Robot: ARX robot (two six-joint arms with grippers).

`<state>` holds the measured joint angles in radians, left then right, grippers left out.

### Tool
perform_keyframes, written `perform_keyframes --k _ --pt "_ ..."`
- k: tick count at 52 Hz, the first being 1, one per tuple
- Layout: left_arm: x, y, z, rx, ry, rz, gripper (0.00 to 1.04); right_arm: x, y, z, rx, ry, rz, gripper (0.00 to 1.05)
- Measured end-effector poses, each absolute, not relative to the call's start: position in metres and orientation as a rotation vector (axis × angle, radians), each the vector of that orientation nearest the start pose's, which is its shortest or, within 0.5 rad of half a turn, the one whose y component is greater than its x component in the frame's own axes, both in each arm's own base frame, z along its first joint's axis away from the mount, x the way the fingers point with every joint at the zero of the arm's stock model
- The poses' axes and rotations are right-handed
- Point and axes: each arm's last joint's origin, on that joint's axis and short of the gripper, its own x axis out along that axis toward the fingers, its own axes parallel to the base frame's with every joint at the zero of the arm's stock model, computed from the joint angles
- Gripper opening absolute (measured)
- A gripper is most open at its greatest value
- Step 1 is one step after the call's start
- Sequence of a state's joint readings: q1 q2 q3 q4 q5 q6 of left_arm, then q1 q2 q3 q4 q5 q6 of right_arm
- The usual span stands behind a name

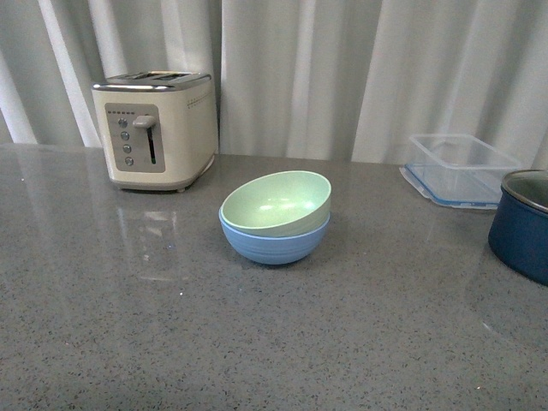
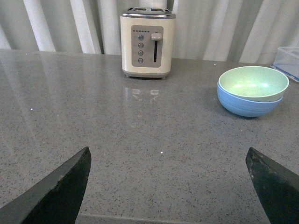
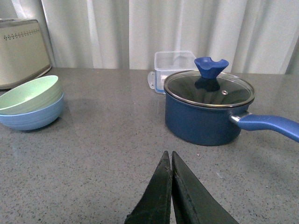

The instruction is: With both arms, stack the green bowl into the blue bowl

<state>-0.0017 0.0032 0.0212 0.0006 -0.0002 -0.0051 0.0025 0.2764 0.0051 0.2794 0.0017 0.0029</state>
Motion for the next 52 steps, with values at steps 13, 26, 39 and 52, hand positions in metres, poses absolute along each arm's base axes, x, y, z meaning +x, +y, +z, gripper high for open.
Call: perform_keyframes --k 13,26,39,52 --pt "0.097 0.0 0.171 -0.005 -0.018 -0.002 0.98 0.11 0.0 0.168 0.003 -0.009 0.001 0.01" --pt "0.097 0.0 0.171 -0.005 -0.018 -0.001 0.98 0.1 0.0 0.163 0.002 0.027 0.002 0.01" --pt "0.097 0.0 0.171 -0.005 -0.018 -0.002 0.98 0.098 0.0 0.165 0.002 -0.002 0.002 0.38" --pt "0.097 0.0 0.171 -0.005 -0.018 -0.002 0.98 0.098 0.0 0.165 0.002 -0.002 0.002 0.78"
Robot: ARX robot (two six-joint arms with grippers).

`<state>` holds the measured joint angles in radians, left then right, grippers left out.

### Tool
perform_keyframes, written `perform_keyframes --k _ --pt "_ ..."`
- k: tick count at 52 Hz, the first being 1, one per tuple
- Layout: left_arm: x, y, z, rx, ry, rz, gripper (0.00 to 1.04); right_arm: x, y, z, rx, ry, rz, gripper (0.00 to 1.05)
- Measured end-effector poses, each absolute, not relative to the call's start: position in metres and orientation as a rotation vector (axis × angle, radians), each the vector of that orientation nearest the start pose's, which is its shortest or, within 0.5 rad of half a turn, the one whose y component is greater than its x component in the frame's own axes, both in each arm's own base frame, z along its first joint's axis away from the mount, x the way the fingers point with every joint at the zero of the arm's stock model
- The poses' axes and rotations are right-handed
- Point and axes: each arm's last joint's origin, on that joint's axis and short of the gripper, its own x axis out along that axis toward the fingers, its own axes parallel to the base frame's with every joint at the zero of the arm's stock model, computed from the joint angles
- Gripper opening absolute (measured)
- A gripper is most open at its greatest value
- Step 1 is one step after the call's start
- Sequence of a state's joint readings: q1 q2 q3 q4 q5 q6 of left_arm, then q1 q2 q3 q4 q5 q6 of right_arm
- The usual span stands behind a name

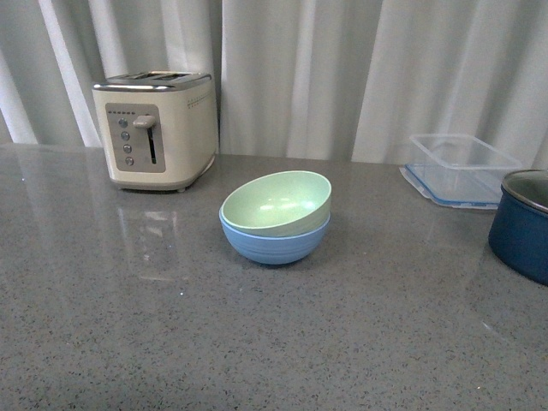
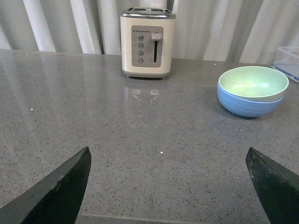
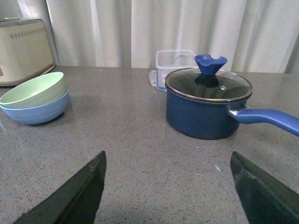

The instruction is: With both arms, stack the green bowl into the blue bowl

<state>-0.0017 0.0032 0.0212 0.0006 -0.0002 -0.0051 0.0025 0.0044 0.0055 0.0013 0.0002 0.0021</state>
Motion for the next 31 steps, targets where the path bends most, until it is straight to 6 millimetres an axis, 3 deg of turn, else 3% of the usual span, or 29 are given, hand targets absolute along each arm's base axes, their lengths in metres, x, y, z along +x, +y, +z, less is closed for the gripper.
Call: perform_keyframes --k 5,31 --pt "0.0966 -0.0002 0.1705 -0.005 -0.018 -0.002 0.98 0.0976 0.0002 0.1652 0.003 -0.002 0.002 0.97" --pt "0.0966 -0.0002 0.1705 -0.005 -0.018 -0.002 0.98 0.0976 0.0002 0.1652 0.002 -0.002 0.002 0.95"
